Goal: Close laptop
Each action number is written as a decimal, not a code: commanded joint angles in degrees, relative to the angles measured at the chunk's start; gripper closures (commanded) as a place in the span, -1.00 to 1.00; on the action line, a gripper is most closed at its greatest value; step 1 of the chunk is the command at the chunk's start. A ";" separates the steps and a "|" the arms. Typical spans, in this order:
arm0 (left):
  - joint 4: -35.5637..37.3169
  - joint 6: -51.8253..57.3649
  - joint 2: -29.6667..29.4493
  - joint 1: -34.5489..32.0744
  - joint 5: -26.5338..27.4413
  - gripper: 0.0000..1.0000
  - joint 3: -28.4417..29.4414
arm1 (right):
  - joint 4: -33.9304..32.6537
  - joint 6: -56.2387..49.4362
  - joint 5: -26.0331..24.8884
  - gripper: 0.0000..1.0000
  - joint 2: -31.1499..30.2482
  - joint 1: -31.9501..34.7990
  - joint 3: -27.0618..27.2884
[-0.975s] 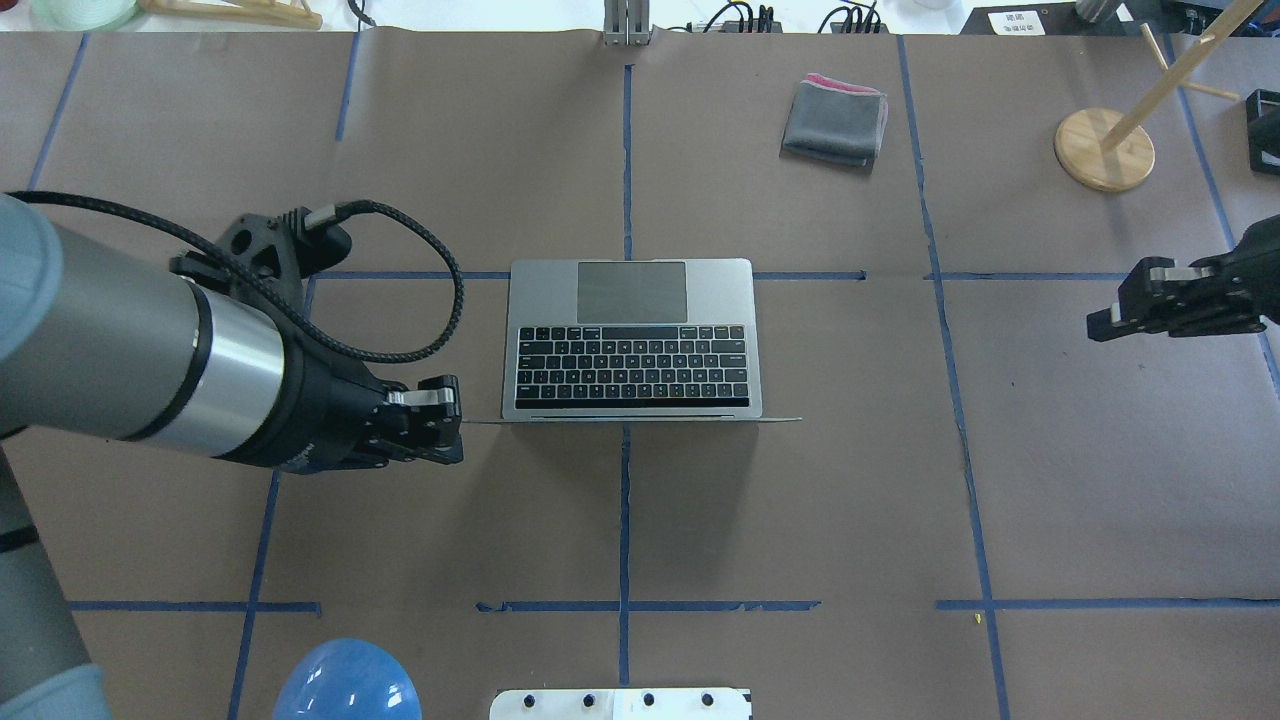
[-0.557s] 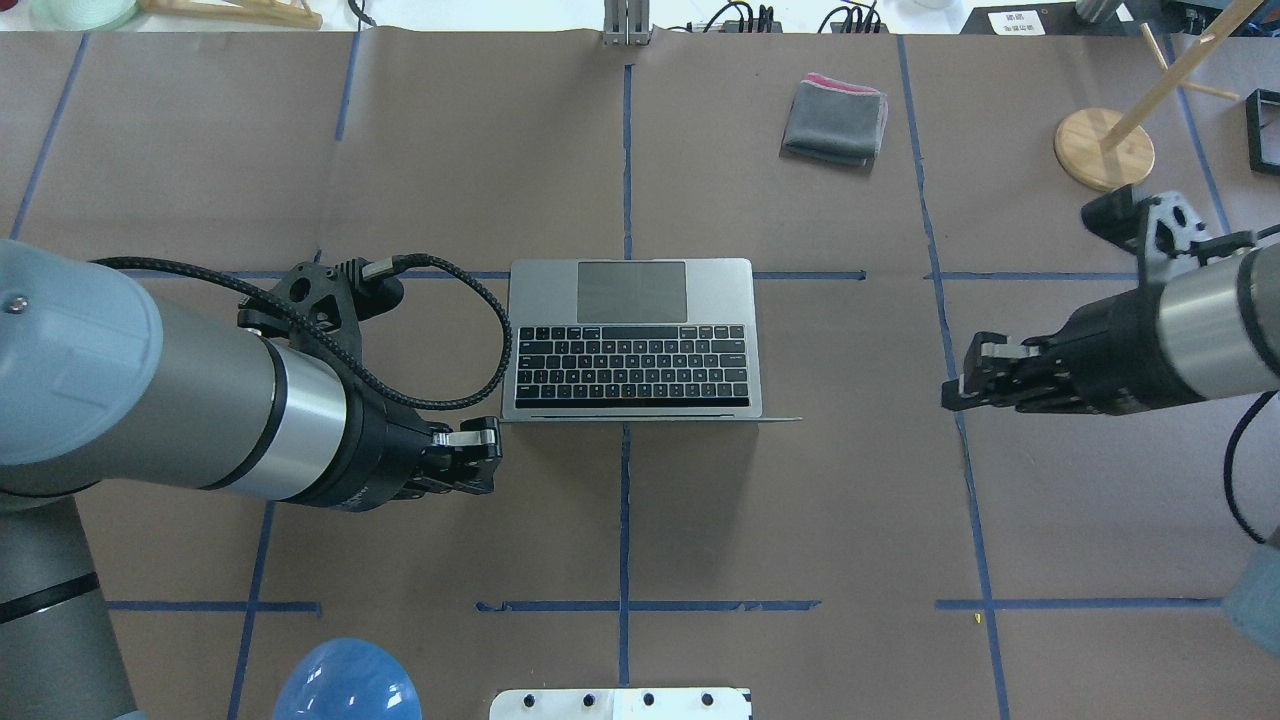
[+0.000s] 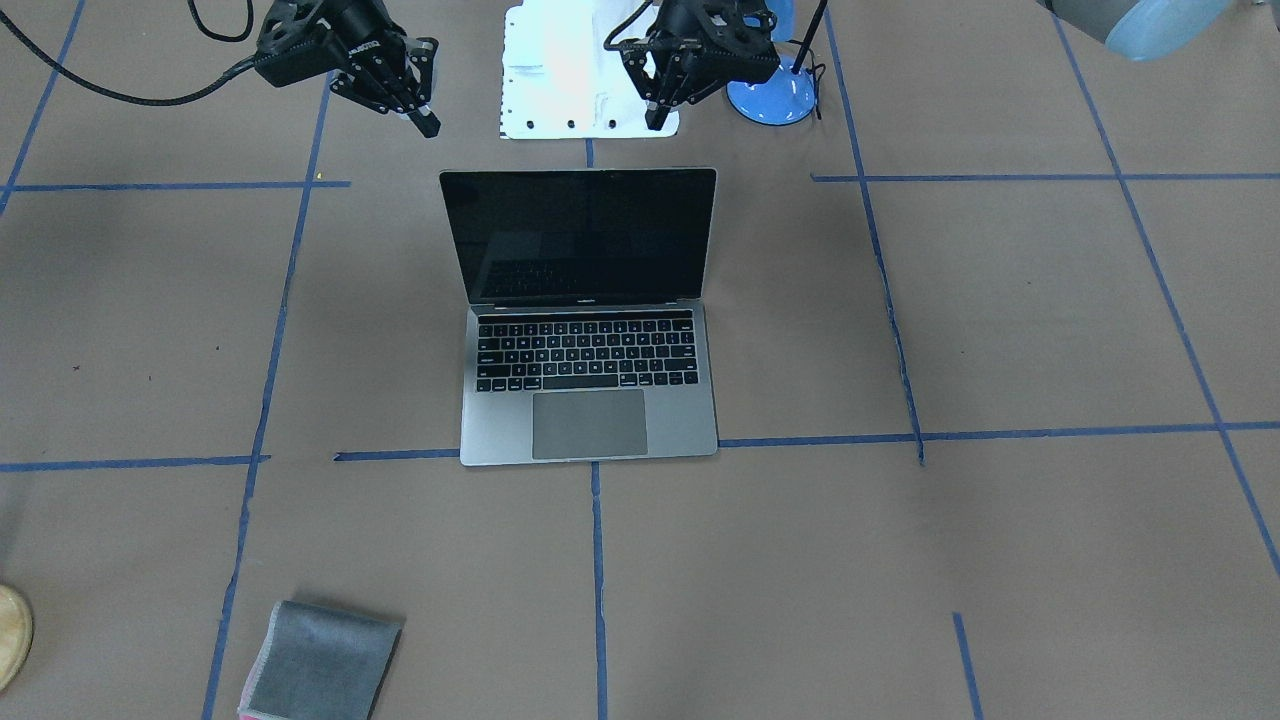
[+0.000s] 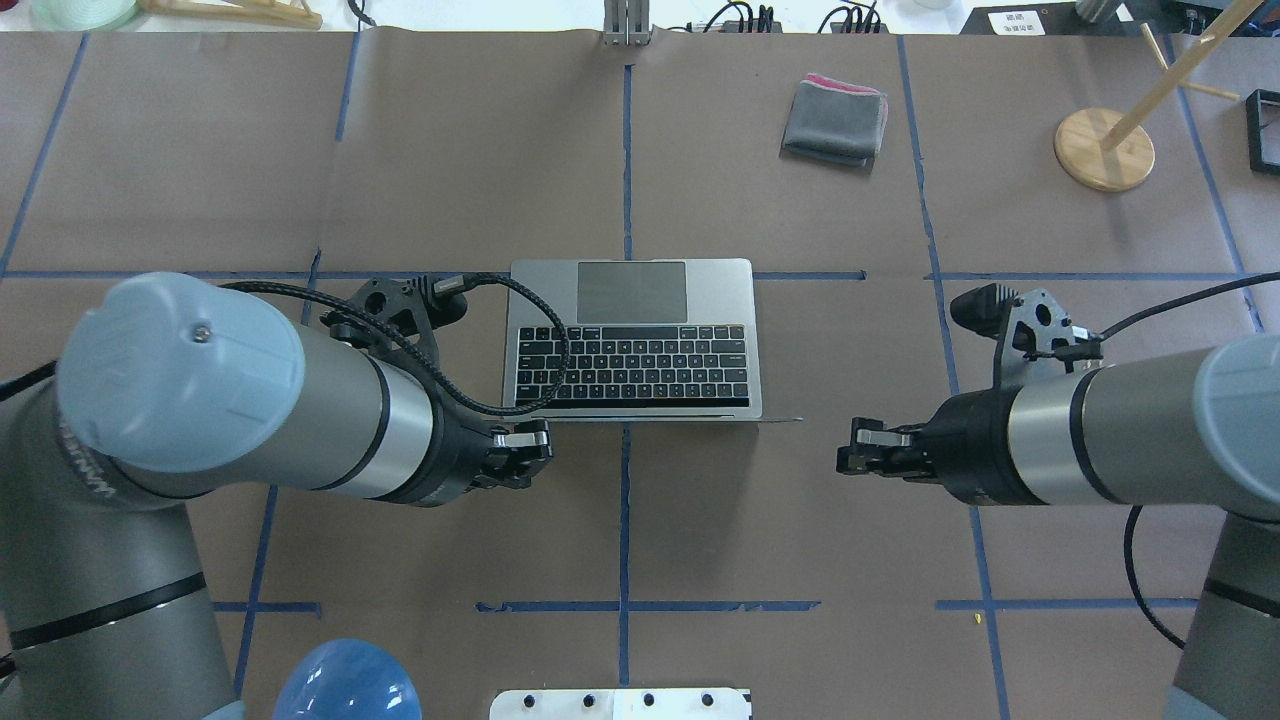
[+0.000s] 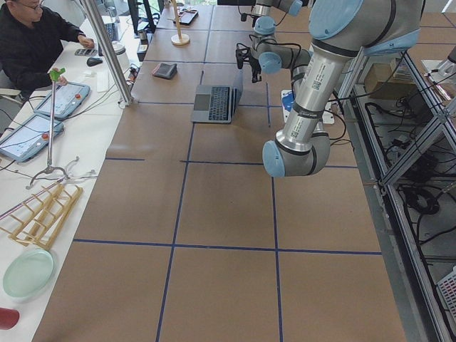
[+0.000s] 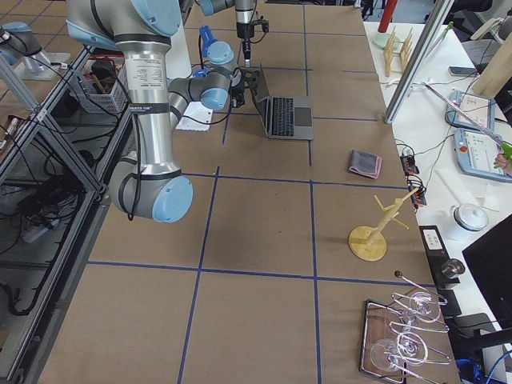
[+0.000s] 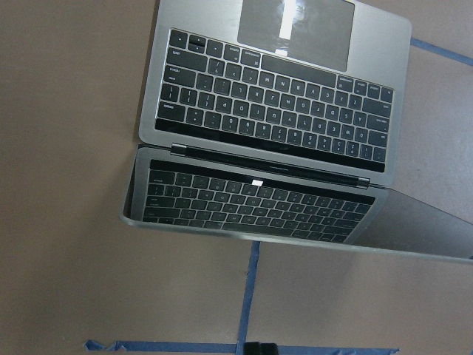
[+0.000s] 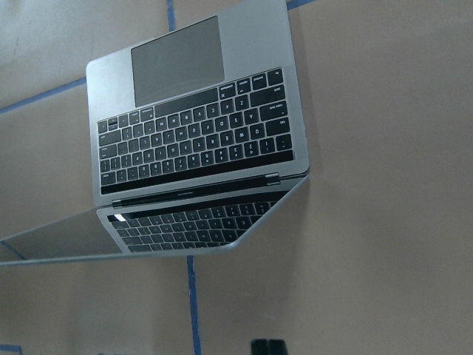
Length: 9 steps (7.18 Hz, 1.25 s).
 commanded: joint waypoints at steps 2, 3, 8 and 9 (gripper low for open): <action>-0.07 0.29 -1.30 0.61 0.27 1.00 3.04 | -9.74 1.24 -5.50 1.00 9.65 -4.45 -2.97; -0.07 0.37 -1.39 0.61 0.36 1.00 4.09 | -9.74 1.24 -6.31 1.00 9.67 -4.81 -3.24; -0.68 1.94 -2.88 -1.83 3.44 1.00 5.51 | -9.13 1.24 -9.21 0.99 12.30 -4.73 -7.28; -0.77 2.83 -2.97 -2.98 3.44 1.00 5.68 | -9.04 0.72 -9.57 1.00 12.30 -3.94 -7.55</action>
